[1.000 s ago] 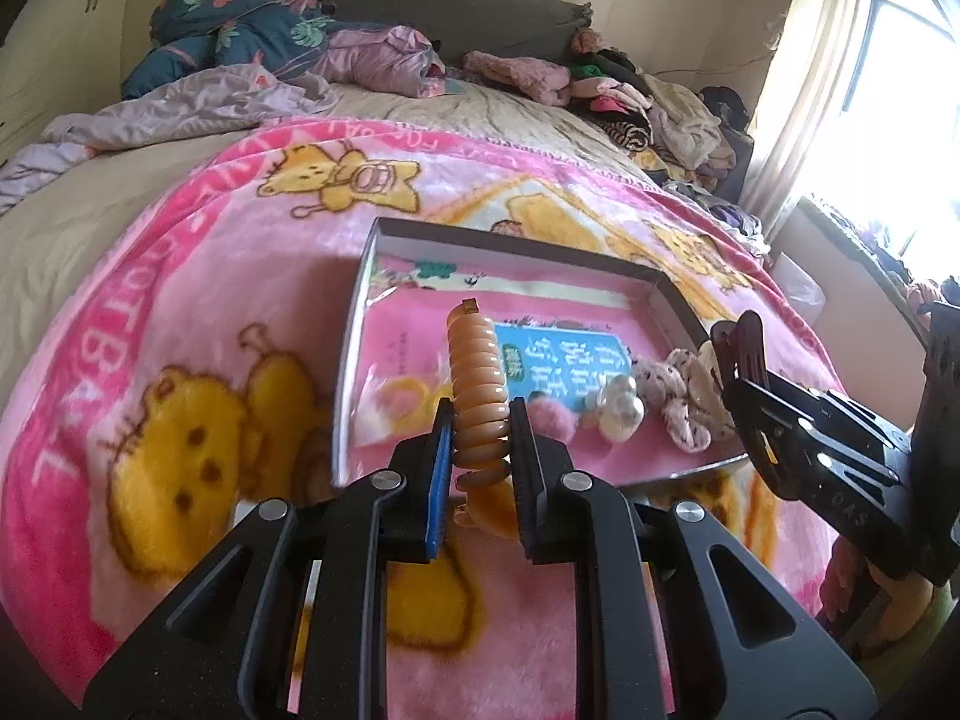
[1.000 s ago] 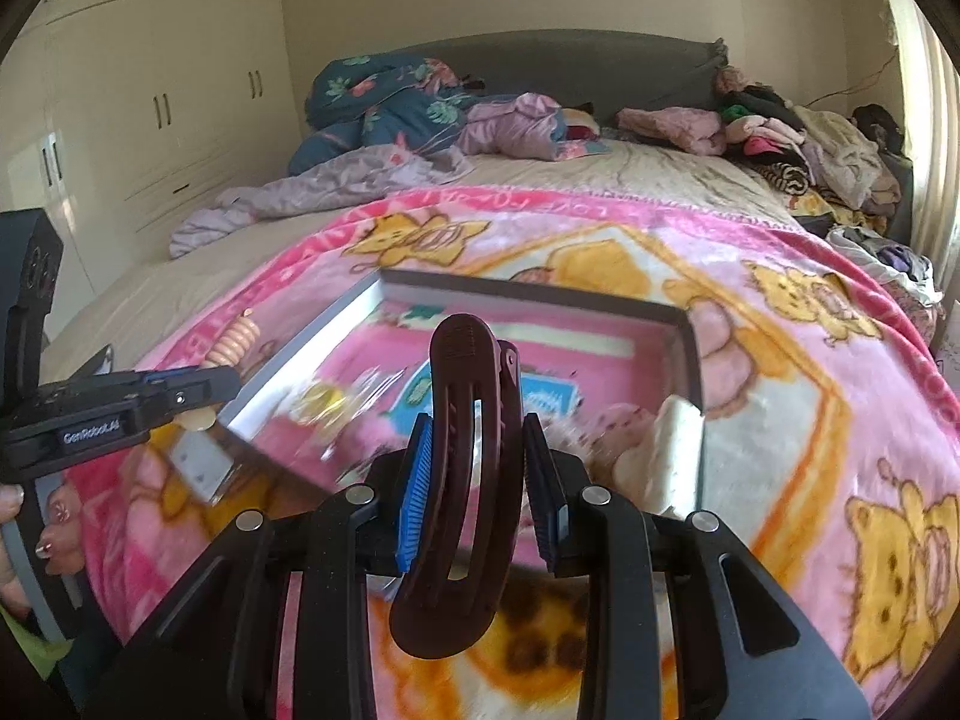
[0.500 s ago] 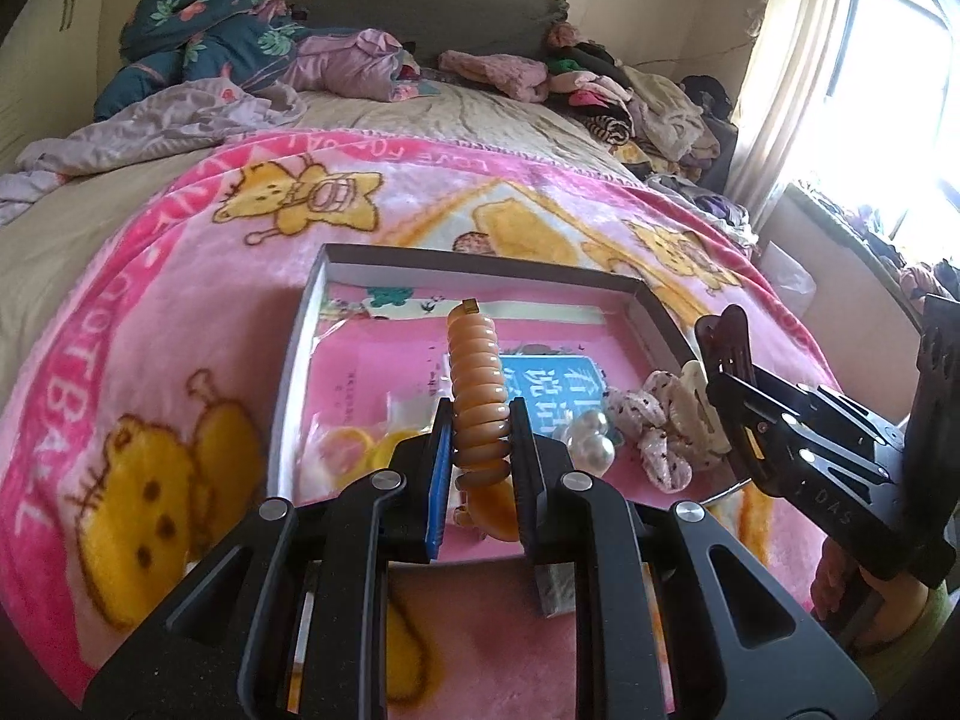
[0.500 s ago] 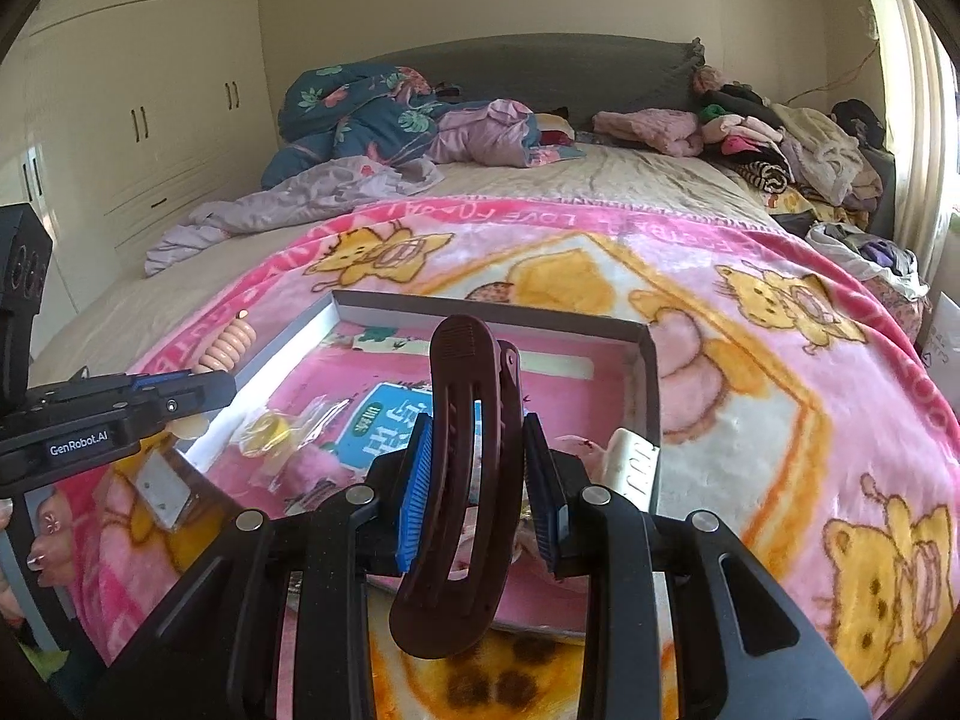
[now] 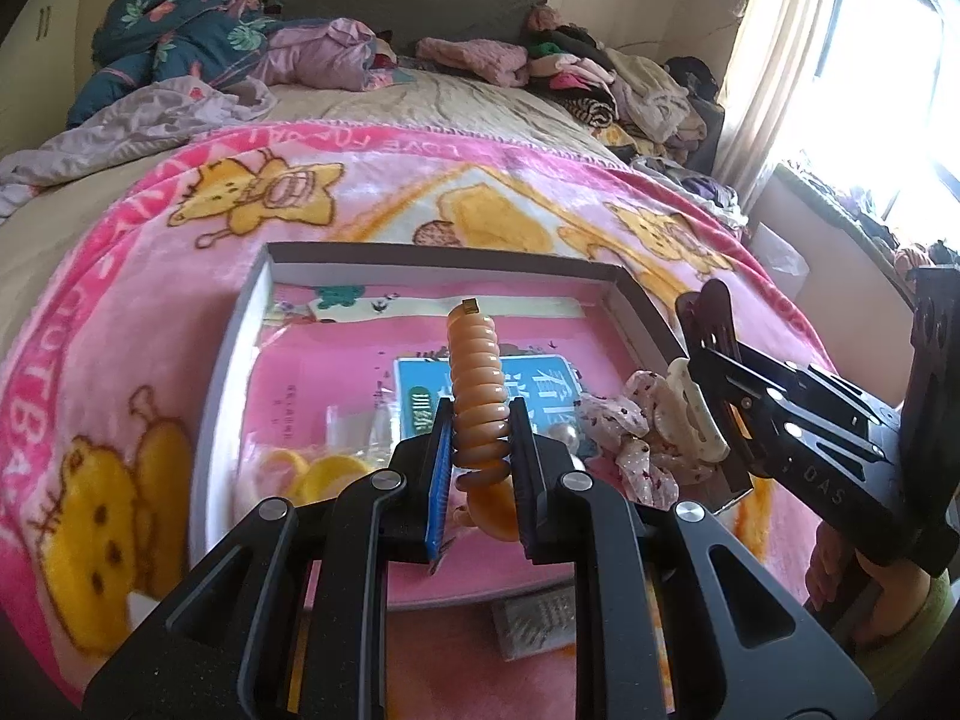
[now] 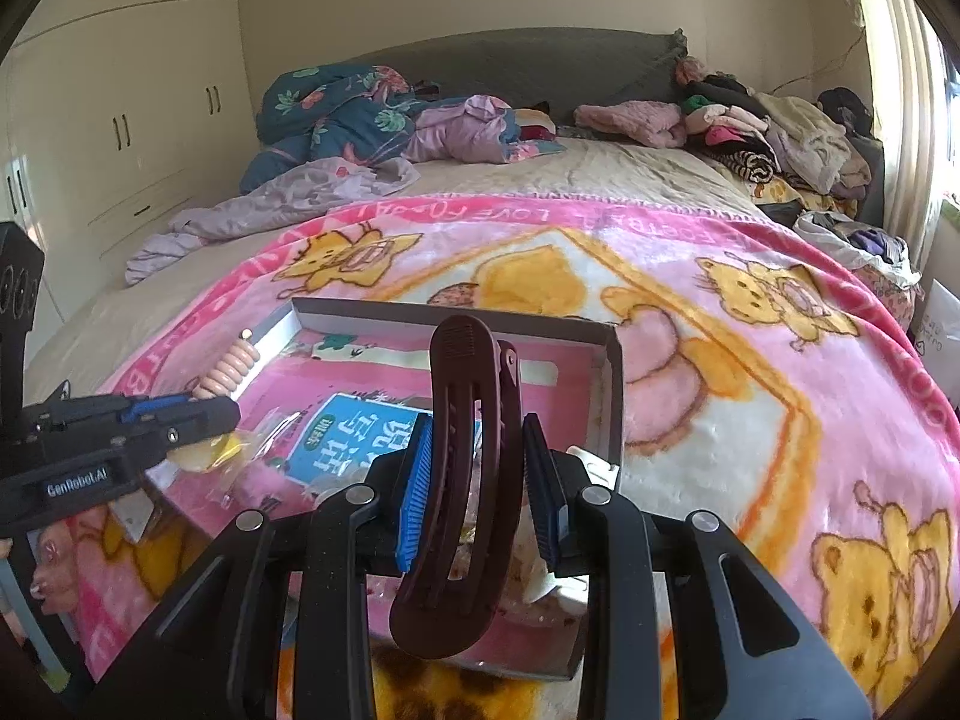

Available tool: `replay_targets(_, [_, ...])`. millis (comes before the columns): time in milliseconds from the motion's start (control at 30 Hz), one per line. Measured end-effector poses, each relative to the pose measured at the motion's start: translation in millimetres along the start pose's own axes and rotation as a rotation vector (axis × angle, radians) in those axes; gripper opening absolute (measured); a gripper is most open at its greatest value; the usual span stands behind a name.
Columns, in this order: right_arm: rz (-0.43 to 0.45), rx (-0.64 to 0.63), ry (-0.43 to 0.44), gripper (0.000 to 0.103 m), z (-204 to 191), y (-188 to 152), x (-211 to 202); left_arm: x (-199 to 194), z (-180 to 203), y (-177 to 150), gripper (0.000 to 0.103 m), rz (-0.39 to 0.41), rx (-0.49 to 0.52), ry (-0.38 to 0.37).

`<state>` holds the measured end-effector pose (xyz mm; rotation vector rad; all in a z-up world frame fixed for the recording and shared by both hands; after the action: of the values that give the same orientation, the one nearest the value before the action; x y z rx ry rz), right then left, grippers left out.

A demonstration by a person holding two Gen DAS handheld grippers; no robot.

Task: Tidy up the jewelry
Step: 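Carry the maroon clip and spiral hair tie into the grey box and open both tools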

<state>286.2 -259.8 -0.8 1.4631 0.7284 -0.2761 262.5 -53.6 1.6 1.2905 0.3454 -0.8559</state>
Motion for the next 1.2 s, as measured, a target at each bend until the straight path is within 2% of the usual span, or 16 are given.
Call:
replay_targets(500, [-0.026, 0.002, 0.012, 0.028, 2.4, 6.3, 23.7, 31.9, -1.6, 2.3, 0.011, -0.044, 0.007, -0.030])
replay_targets(1200, [-0.126, -0.046, 0.079, 0.028, -27.4, -25.6, 49.4, 53.3, -39.2, 0.2, 0.011, -0.087, -0.081, -0.022])
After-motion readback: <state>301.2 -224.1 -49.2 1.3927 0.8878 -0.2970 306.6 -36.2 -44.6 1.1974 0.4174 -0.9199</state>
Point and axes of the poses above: each gripper's, at about its wrist camera, not at the fingertips, and x roughly the way its jaws point, z to its right, y to its top, the point moved 1 cm from there along x, roughly the way its jaws point, and after that the axes turned 5 degrees about -y, right-handed, at the moved point
